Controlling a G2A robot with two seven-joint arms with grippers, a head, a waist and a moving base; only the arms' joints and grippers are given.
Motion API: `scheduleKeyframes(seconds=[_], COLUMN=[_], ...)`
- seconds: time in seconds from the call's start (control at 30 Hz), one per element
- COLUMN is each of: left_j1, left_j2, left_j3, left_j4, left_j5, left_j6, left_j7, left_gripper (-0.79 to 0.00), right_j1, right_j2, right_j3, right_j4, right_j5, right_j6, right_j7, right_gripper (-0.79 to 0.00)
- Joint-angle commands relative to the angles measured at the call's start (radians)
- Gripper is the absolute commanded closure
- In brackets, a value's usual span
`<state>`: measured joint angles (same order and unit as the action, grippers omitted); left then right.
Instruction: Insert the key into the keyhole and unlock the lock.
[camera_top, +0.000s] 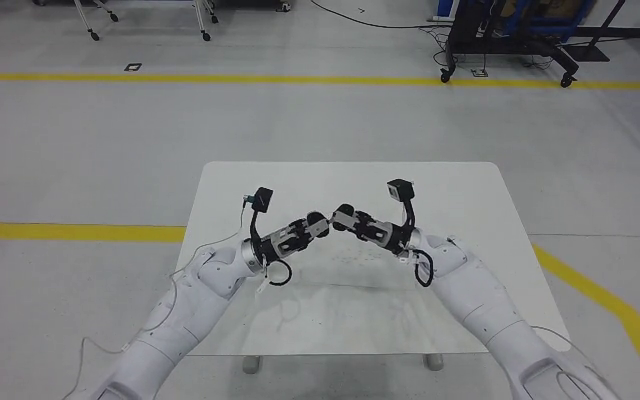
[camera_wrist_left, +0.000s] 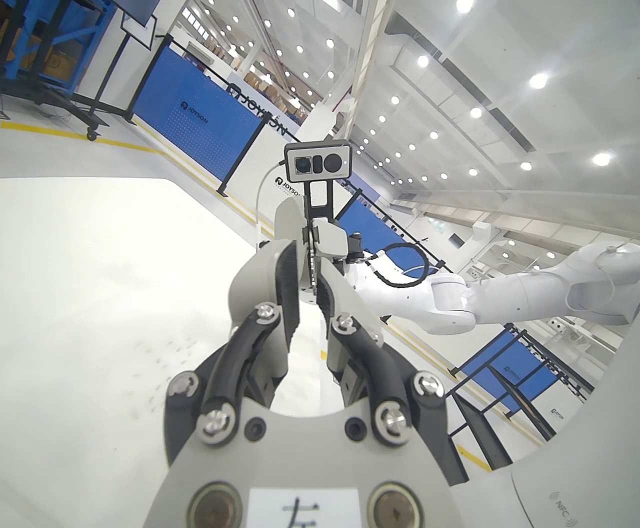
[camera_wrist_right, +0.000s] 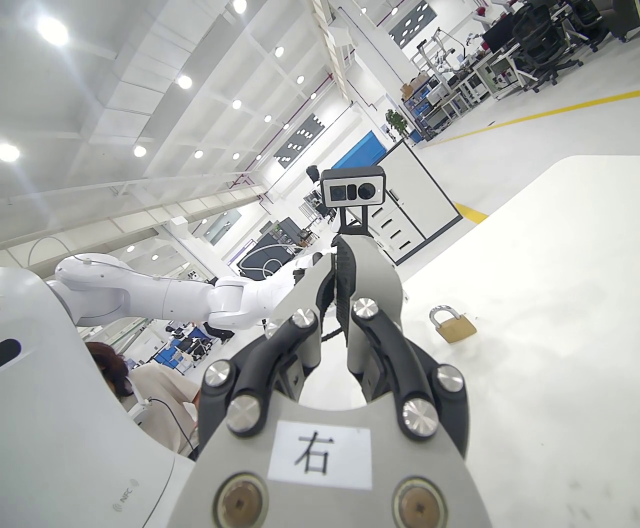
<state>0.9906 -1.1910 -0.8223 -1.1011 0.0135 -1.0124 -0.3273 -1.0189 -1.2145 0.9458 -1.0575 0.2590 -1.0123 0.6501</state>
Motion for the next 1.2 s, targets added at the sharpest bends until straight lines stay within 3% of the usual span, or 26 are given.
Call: scheduleKeyframes(seconds=[0.0, 0.13, 0.17, 0.2, 0.73, 0.9, 1.1, 1.17], left_j1=[-0.001, -0.002, -0.001, -0.001, 0.009, -0.013, -0.033, -0.039], left_j2=[-0.002, -0.005, -0.005, -0.005, 0.016, 0.021, 0.017, 0.016], left_j3=[-0.001, -0.004, -0.006, -0.008, -0.050, -0.025, 0.018, 0.028], left_j4=[0.004, 0.008, 0.010, 0.010, 0.003, 0.016, 0.027, 0.032], left_j5=[0.004, 0.013, 0.015, 0.018, 0.096, 0.145, 0.151, 0.148], left_j6=[0.000, 0.000, 0.000, 0.000, 0.000, 0.000, 0.000, 0.000], left_j7=[0.005, 0.010, 0.012, 0.013, -0.015, -0.082, -0.092, -0.092], left_gripper=[0.000, 0.000, 0.000, 0.000, 0.000, 0.000, 0.000, 0.000], right_j1=[-0.002, -0.004, -0.005, -0.006, -0.006, -0.006, -0.071, -0.088], right_j2=[-0.005, -0.017, -0.020, -0.022, -0.022, 0.017, 0.067, 0.075], right_j3=[0.014, 0.037, 0.037, 0.038, 0.038, 0.109, 0.196, 0.199], right_j4=[0.004, 0.014, 0.014, 0.016, 0.016, -0.035, -0.163, -0.195], right_j5=[0.003, -0.064, -0.065, -0.064, -0.064, -0.290, -0.334, -0.319], right_j6=[0.000, 0.000, 0.000, 0.000, 0.000, 0.026, 0.086, 0.122], right_j7=[0.020, 0.006, 0.008, 0.011, 0.011, 0.086, 0.206, 0.239], right_gripper=[0.000, 0.000, -0.215, -0.785, -0.785, -0.785, -0.785, -0.702])
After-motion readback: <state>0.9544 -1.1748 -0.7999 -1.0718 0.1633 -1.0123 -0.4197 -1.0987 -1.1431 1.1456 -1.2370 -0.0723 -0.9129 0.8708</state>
